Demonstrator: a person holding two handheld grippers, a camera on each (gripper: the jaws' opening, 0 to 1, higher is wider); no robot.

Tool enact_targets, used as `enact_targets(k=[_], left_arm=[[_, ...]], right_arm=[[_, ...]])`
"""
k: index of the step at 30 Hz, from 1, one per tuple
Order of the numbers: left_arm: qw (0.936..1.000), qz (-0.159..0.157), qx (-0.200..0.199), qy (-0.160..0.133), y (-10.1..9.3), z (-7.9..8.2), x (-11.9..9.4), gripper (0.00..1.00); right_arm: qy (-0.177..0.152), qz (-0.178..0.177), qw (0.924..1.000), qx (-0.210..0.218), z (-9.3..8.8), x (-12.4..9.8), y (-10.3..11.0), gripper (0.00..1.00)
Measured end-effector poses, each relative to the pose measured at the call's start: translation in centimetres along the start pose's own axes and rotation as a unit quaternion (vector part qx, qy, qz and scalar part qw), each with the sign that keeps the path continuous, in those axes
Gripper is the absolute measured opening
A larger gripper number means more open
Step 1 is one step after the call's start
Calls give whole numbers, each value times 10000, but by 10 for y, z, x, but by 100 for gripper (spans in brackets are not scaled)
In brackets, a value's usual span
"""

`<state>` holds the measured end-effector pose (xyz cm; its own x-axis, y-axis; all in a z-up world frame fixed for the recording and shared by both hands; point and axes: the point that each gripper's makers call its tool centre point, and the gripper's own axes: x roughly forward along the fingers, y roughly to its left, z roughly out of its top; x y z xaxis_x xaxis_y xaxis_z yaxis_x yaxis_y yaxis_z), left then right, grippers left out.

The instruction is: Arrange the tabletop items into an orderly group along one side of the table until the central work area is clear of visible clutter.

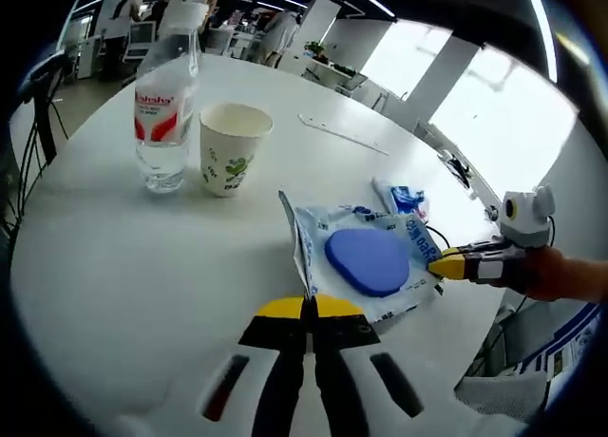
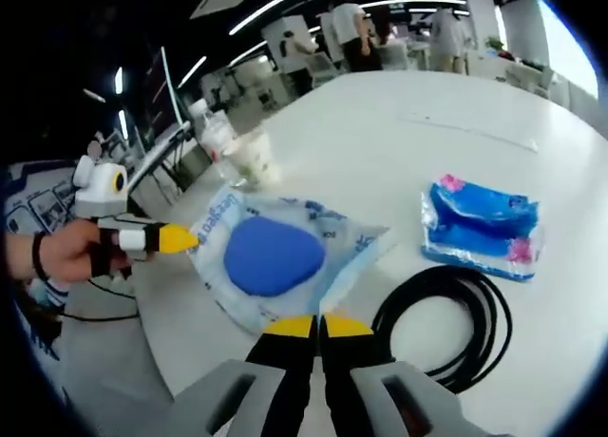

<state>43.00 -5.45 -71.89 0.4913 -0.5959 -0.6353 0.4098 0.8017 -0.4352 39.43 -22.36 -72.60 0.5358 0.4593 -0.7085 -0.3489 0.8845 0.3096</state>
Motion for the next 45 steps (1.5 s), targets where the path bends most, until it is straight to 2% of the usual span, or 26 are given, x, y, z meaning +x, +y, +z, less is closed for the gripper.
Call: enact_targets(k=[9, 21, 26, 45], left_arm=[[10000, -27, -20, -6, -2, 11, 15, 0], [9996, 3, -260, -62, 8, 24, 31, 0], [9995, 19, -282, -101, 9, 33, 38, 0], [9944, 150, -975, -368, 34, 52, 68, 0]], right_arm=[[14, -72, 9999, -115, 17, 6, -19, 0], [2, -100, 9998, -191, 41, 20, -33, 0], [-7, -131, 9998, -173, 45, 25, -40, 0], [-18, -334, 9994, 73, 49, 49, -52, 0]])
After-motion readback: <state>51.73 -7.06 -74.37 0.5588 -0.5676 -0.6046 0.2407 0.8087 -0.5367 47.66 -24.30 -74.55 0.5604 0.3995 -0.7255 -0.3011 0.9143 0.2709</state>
